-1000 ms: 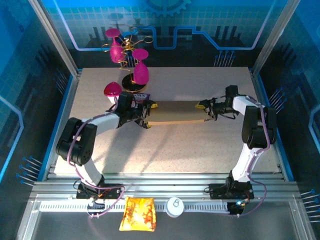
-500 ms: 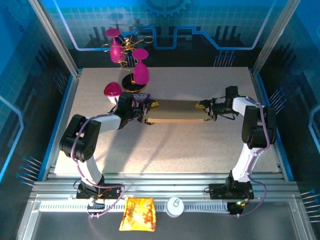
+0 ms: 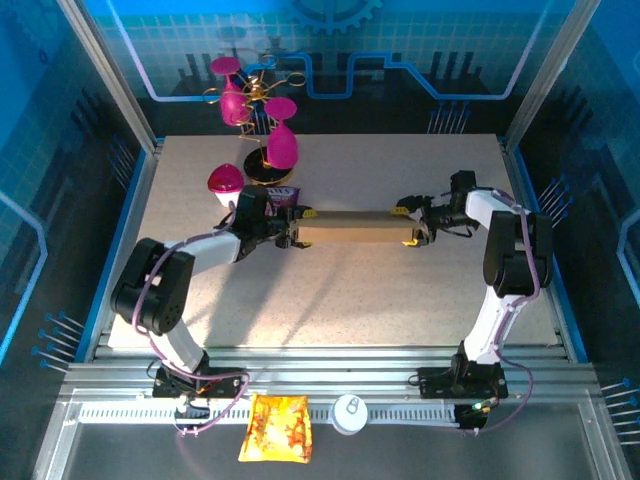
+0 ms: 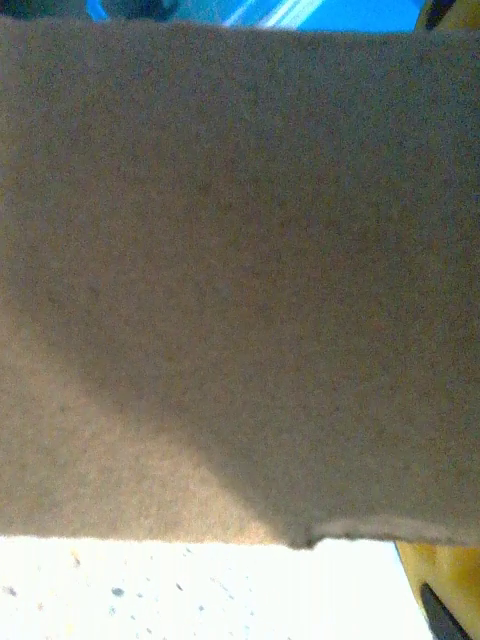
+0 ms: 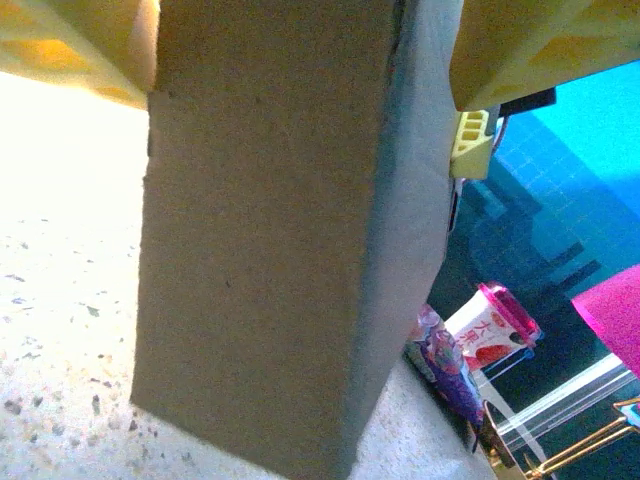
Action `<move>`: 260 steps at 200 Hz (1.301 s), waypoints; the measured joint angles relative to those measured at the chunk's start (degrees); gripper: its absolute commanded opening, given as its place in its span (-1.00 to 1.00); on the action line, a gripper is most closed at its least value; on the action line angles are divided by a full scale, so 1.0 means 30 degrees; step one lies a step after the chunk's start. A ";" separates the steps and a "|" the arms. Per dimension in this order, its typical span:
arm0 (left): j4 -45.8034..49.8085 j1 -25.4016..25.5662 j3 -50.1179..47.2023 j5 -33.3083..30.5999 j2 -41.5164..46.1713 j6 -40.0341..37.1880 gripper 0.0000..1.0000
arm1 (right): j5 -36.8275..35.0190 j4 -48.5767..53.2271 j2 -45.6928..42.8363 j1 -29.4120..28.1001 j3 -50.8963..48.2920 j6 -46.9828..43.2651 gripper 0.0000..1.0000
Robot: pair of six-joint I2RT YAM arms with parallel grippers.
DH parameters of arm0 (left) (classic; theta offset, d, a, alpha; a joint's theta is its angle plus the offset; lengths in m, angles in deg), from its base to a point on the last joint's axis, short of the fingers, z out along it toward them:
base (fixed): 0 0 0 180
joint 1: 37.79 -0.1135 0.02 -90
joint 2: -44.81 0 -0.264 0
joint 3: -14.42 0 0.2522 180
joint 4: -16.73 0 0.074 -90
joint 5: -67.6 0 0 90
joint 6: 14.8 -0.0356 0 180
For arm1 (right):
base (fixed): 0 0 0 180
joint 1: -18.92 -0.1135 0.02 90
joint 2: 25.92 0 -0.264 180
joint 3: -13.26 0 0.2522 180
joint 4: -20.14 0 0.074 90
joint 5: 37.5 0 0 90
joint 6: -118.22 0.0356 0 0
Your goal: Fold the paper box
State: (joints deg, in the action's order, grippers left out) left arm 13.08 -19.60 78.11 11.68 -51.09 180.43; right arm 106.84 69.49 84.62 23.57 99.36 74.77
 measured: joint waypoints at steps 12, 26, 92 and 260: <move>0.0976 -0.0007 -0.0109 -0.0444 0.0714 0.0750 -0.27 | -0.0692 0.0255 -0.0743 0.0066 0.0007 -0.0284 0.55; 0.2171 -0.0029 -0.0153 -0.0998 0.1479 0.1632 -0.31 | -0.1435 0.0321 -0.2047 0.0226 -0.0007 -0.0525 0.58; 0.5391 -0.0874 -0.0233 -0.1574 0.2783 0.3184 -0.39 | -0.4109 0.0051 -0.7271 0.0561 -0.0124 -0.1887 0.47; 1.0579 -0.4080 -0.0153 0.0248 0.3993 0.2922 -0.38 | -0.9792 -0.6091 -1.0331 -0.5056 -0.3883 -2.1872 -0.02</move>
State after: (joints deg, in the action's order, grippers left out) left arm 44.82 -31.84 77.65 12.43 -39.11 189.19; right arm 77.47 51.22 53.63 8.40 87.71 9.15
